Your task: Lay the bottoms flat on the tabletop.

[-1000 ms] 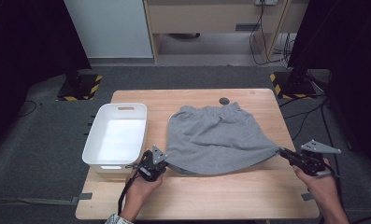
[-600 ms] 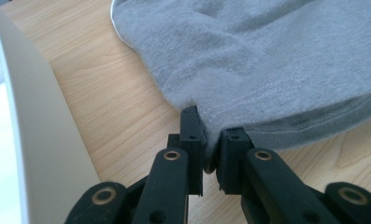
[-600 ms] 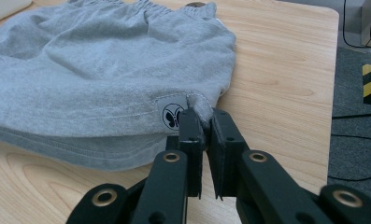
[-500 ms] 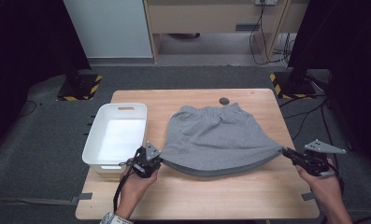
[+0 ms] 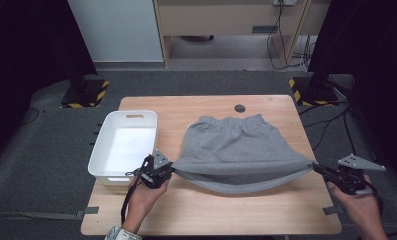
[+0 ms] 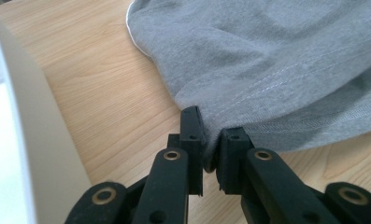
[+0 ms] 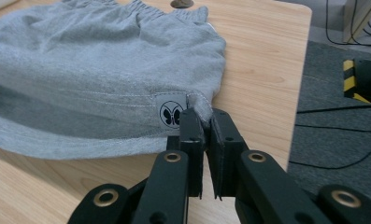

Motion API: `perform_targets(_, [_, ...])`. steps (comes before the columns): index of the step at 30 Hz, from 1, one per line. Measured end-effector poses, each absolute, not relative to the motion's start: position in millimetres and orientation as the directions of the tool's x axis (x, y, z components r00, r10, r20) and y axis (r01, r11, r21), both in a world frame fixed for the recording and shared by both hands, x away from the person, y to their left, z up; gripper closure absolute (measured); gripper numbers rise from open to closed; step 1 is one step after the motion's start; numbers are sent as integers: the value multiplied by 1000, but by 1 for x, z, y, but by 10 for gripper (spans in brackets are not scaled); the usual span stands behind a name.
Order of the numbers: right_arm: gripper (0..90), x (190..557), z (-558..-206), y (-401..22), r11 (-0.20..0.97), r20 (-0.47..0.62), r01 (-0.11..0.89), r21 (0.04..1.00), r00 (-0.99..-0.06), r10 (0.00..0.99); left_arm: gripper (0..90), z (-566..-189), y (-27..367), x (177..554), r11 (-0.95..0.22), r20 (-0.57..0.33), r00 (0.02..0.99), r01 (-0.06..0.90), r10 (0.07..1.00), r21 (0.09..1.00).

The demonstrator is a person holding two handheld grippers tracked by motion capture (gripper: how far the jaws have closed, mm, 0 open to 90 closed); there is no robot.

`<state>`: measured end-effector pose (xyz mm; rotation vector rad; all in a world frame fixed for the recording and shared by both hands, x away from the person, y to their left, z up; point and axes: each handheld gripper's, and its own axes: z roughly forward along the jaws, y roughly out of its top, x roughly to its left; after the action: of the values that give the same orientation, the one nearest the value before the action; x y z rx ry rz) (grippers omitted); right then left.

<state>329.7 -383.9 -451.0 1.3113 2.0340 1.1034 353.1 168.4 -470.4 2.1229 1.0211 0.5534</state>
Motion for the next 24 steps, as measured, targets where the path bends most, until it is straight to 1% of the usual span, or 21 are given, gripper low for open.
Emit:
perform_targets(5, [851, 323, -448, -389, 209, 35, 514, 832, -425, 905, 826, -472, 169, 350, -447, 61, 613, 501, 788, 741])
perform_targets(11, [851, 316, -449, -393, 225, 27, 507, 832, -442, 896, 827, -475, 177, 343, -461, 51, 630, 508, 775, 728])
perform_targets(19, [851, 312, -454, -398, 225, 27, 516, 826, -435, 900, 827, -478, 173, 339, -489, 58, 655, 499, 753, 716])
perform_targets(24, [851, 309, -459, -404, 215, 44, 534, 818, -430, 902, 825, -482, 170, 335, -518, 55, 680, 502, 732, 693])
